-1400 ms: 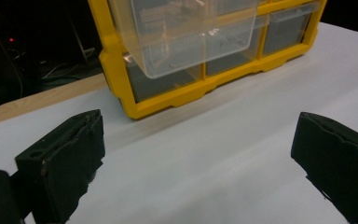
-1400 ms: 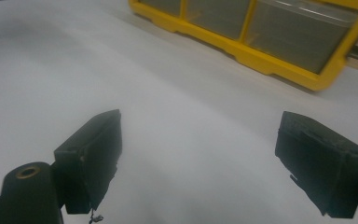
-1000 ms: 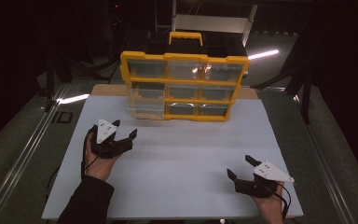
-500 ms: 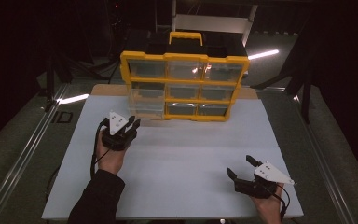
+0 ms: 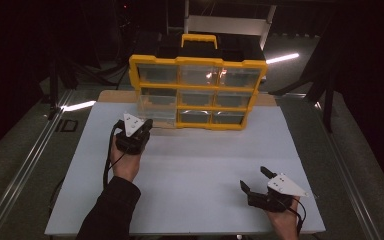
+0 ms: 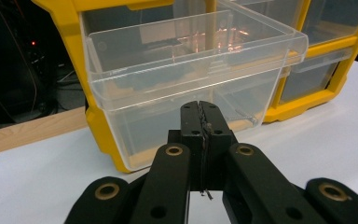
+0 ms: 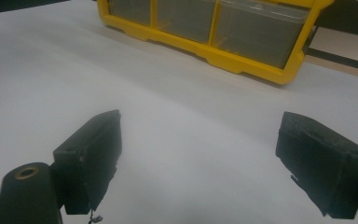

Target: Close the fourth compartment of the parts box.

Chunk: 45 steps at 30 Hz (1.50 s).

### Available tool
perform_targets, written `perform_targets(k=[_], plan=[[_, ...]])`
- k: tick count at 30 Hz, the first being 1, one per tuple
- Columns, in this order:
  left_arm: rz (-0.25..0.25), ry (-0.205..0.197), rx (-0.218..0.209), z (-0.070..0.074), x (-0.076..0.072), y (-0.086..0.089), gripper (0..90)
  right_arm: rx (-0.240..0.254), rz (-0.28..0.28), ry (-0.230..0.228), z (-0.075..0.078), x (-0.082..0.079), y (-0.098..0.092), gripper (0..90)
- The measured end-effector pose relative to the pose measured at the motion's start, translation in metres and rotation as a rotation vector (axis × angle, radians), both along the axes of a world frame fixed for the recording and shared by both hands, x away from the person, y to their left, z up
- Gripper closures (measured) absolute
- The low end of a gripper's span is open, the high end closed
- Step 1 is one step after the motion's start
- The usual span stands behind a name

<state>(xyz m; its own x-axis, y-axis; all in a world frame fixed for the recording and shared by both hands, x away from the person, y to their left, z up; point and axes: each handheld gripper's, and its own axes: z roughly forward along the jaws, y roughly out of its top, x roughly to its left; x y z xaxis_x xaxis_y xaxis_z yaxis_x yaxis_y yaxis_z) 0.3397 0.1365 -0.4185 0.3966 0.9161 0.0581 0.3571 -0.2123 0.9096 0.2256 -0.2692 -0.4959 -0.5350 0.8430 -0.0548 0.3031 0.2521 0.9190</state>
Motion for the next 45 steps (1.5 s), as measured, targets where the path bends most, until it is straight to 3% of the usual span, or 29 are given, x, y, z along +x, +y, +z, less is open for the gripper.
perform_targets(k=[21, 24, 32, 40, 45], plan=[[0.012, -0.019, -0.005, 0.002, 0.010, -0.006, 90.0, -0.002, 0.022, 0.011, -0.001, 0.001, -0.001, 13.5], [0.016, -0.019, -0.008, 0.004, 0.013, -0.007, 90.0, -0.030, 0.026, -0.004, 0.000, 0.002, -0.004, 12.3], [0.028, -0.009, -0.004, 0.005, 0.023, -0.010, 90.0, 0.009, 0.050, -0.004, 0.003, 0.004, -0.018, 10.8], [0.043, -0.003, -0.004, 0.008, 0.034, -0.012, 90.0, 0.001, 0.058, -0.006, 0.001, 0.004, -0.016, 10.2], [0.051, 0.001, -0.009, 0.008, 0.040, -0.014, 90.0, 0.028, 0.068, -0.013, 0.002, 0.002, -0.013, 10.2]])
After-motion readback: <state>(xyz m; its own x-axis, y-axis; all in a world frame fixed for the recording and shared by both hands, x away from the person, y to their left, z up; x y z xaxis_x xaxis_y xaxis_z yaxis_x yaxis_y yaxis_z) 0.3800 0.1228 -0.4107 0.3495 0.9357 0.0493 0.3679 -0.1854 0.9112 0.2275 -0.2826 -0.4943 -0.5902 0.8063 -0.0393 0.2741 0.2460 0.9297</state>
